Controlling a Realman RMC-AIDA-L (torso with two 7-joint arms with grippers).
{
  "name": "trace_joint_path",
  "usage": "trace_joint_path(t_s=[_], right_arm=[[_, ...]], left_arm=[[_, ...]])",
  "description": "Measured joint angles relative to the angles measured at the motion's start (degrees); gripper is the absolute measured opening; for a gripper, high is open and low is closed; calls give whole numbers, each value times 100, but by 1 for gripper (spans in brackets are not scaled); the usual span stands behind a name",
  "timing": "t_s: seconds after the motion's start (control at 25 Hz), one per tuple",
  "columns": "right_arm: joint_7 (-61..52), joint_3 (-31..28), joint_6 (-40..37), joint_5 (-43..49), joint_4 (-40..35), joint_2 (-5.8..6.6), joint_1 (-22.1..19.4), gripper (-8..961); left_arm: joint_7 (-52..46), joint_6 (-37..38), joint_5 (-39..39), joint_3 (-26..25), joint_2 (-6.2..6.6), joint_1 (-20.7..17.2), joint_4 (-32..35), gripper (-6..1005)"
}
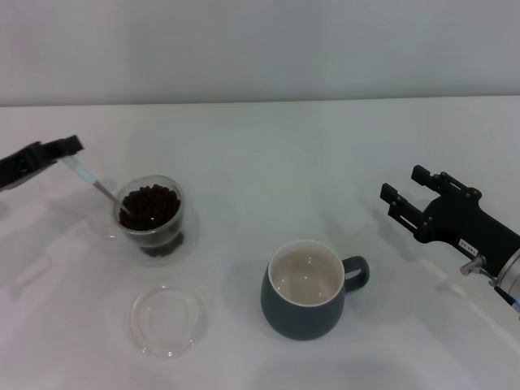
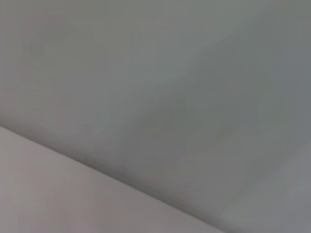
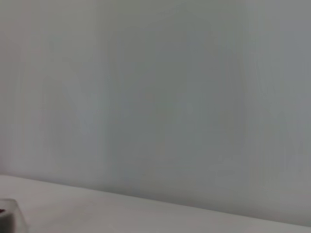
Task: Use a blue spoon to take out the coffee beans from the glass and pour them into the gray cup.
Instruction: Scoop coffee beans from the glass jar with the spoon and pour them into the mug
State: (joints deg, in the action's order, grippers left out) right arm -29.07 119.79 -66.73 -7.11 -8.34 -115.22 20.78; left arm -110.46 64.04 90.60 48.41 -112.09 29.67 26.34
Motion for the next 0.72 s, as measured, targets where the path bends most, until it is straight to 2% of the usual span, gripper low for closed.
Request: trace_joint_path(t_s=[0.2, 0.72], right_arm=[[8, 0, 39, 0, -8, 0, 3, 664], [0, 0, 82, 10, 41, 4, -18, 664]], left_arm=[[-132, 43, -33, -296, -11, -192, 0, 133], [-482, 482, -326, -317, -6, -272, -54, 133]])
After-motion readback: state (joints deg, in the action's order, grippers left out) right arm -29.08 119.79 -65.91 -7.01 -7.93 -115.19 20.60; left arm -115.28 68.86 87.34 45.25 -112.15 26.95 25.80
